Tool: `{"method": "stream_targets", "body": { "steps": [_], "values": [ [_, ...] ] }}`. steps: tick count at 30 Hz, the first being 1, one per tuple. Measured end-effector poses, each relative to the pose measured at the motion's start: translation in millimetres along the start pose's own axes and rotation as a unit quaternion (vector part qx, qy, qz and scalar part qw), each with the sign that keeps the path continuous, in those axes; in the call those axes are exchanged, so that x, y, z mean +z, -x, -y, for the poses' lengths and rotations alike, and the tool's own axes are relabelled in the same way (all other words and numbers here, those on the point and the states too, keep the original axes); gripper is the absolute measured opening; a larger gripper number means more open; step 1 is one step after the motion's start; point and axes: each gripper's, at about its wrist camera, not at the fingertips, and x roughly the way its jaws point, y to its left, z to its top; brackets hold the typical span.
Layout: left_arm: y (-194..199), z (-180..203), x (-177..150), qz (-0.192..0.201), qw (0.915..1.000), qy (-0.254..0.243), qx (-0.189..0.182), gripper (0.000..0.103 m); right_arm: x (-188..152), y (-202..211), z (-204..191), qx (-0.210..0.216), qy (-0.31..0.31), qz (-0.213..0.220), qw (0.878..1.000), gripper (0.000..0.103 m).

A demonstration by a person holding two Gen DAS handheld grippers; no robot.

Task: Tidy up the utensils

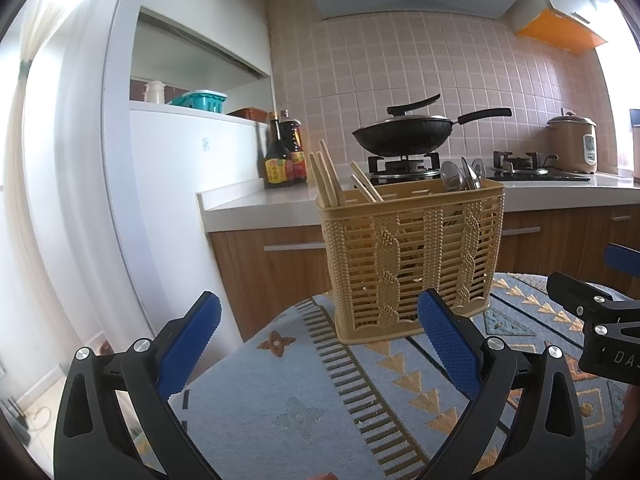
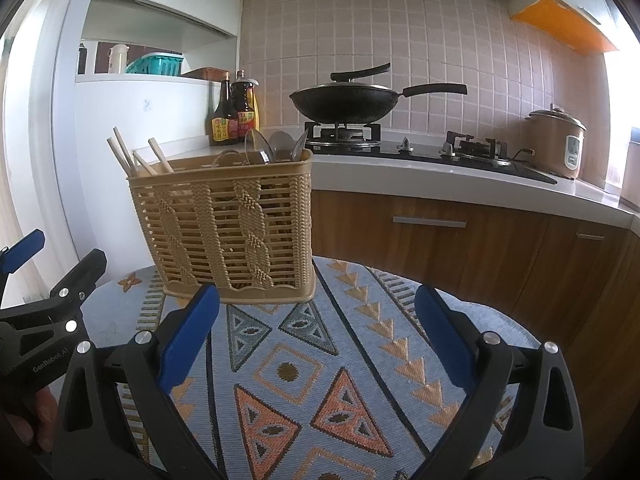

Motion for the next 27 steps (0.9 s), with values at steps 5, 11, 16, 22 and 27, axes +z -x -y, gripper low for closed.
{"method": "stream_targets", "body": {
  "steps": [5, 11, 16, 22, 27],
  "values": [
    [-0.8, 0.6, -0.4, 0.0, 1.0, -0.001, -0.001, 0.095, 0.3, -2.8, 1.4, 0.002, -0.005, -0.005, 1.0, 0.094],
    [-1.3, 3.0, -2.0, -0.002, 1.0, -0.005, -0.002, 0.095, -0.1, -1.9, 0.7, 0.002, -0.004, -0.003, 1.0, 0.094],
    [-0.6, 3.8, -2.3, -0.002, 1.0, -0.007, 0.0, 0.095, -0.4, -1.5, -1.1, 0.001, -0.001, -0.003, 1.0, 0.094],
    [0.0, 2.5, -1.9, -0.001, 0.9999, -0.005, 0.015, 0.096, 0.1, -2.2, -1.0, 0.002, -0.003, -0.005, 1.0, 0.094],
    [-3.5, -0.7, -1.2, -0.008, 0.9997, 0.0, 0.023, 0.096, 0.1, -2.3, -1.8, 0.0, -0.001, -0.005, 1.0, 0.094]
  ]
}}
